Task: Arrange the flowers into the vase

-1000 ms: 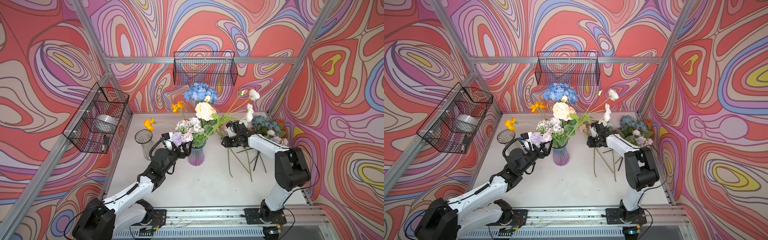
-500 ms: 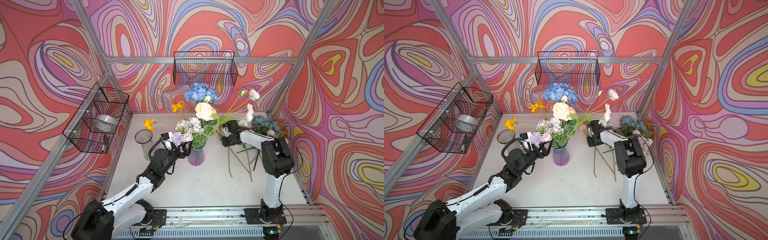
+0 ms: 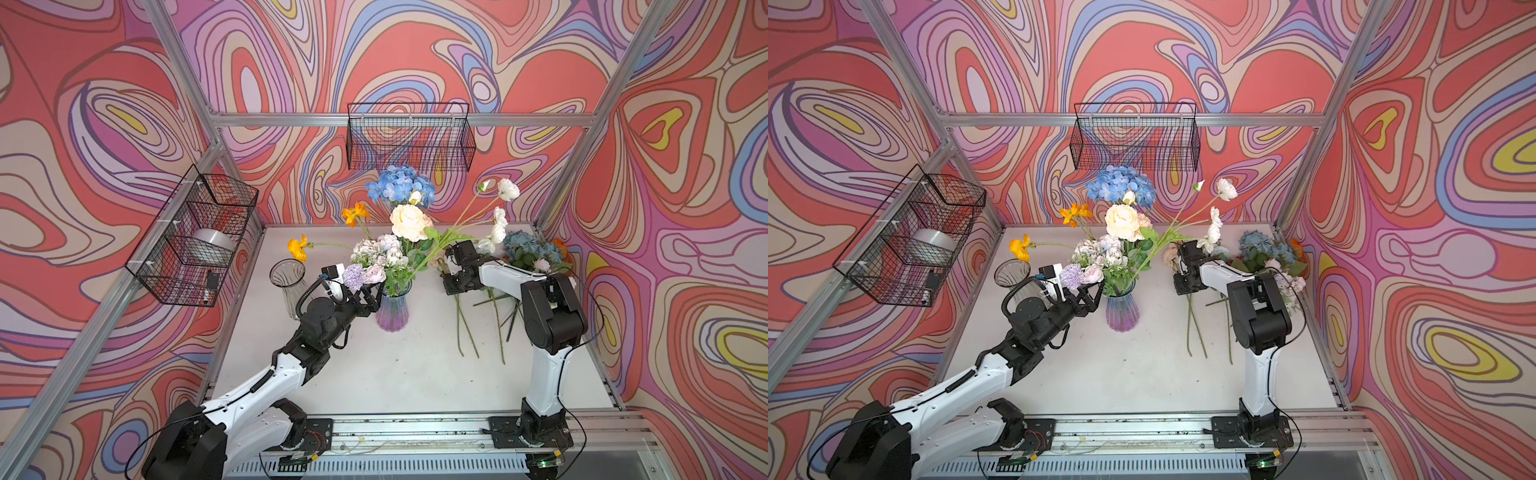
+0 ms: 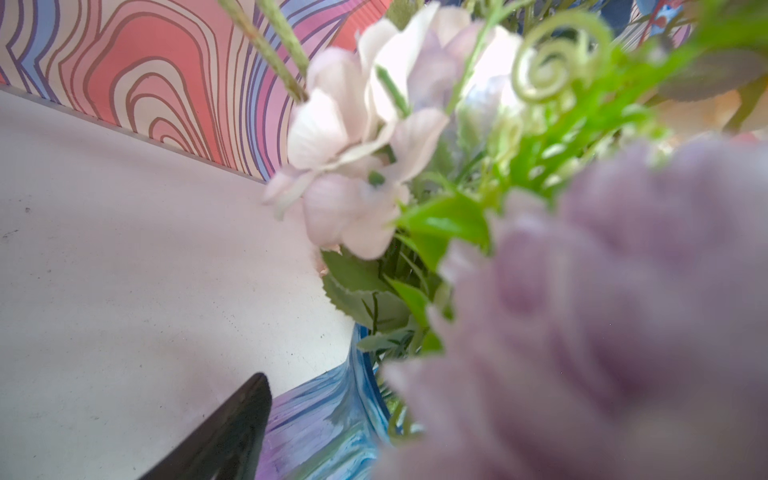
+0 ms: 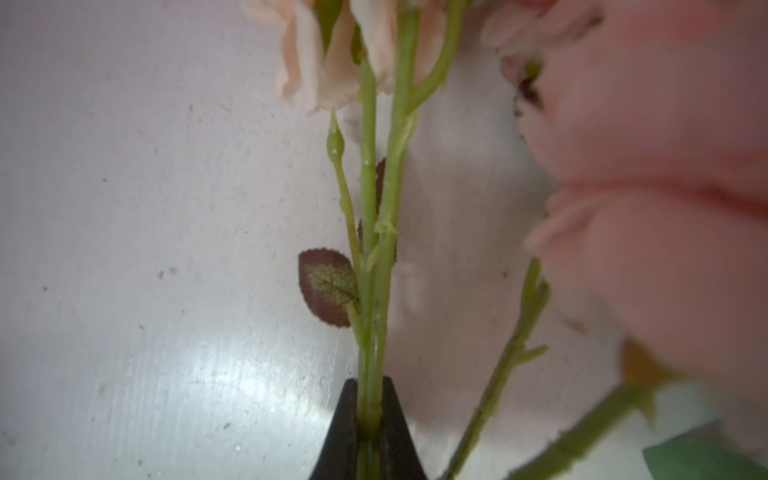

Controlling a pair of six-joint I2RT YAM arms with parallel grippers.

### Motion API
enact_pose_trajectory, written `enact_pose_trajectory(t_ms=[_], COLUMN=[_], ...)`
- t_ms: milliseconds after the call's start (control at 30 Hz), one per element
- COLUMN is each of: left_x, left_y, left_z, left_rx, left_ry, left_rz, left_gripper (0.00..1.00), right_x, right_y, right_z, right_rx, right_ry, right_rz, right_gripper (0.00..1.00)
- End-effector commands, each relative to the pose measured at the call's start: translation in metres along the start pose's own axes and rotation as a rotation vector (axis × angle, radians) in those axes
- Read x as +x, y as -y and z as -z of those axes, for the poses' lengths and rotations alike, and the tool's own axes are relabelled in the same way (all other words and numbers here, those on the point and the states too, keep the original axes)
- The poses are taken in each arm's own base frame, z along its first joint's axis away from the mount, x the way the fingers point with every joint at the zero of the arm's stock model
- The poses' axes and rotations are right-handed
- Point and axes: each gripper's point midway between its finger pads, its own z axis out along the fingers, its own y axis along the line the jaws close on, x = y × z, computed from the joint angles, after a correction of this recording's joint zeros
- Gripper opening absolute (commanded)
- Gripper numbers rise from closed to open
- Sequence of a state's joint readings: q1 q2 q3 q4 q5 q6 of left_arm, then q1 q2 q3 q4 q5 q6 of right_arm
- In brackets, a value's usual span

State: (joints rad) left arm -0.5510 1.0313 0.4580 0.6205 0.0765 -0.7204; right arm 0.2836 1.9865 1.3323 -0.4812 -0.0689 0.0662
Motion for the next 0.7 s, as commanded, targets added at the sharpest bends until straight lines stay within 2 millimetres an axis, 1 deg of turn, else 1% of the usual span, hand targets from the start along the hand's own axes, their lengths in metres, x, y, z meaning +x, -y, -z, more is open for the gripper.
enact_pose_trajectory(t_ms=[0,100,133,167,267,333,500,667], left_x=[-0.006,-0.005,-0.005,-0.005,-0.004,-0.003,-0.001,-0.004], left_y=[0.004,0.002,0.001,0.001,0.001,0.001,0.001,-0.003], left_z=[0.003,0.006,0.007,0.009,0.012,0.013,0.008,0.004], left_rx=[0.004,-0.002,-0.005,-0.008,-0.014,-0.017,-0.025,-0.051], left_ry=[0.020,0.021,0.022,0.021,0.012,0.001,-0.025,-0.015], left_rz=[-0.017,-0.026,-0.029,-0.033,-0.051,-0.058,-0.058,-0.036], left_gripper=[0.91,0.94,0.95,0.96,0.98,0.99,1.00,1.00], right_x=[-0.016,-0.022,-0.022,-0.028,-0.032,-0.031,-0.034,-0.030], right_y=[-0.009,-0.005,-0.002,0.001,0.011,0.019,0.040,0.066], right_z=[0.033,0.057,0.060,0.076,0.102,0.113,0.154,0.205], right_rx=[-0.068,-0.126,-0.145,-0.169,-0.222,-0.227,-0.194,-0.050], right_ry=[0.091,0.160,0.173,0.221,0.312,0.354,0.486,0.636], right_rz=[-0.076,-0.167,-0.203,-0.239,-0.330,-0.380,-0.453,-0.489], right_gripper=[0.00,0.00,0.00,0.00,0.00,0.00,0.00,0.00])
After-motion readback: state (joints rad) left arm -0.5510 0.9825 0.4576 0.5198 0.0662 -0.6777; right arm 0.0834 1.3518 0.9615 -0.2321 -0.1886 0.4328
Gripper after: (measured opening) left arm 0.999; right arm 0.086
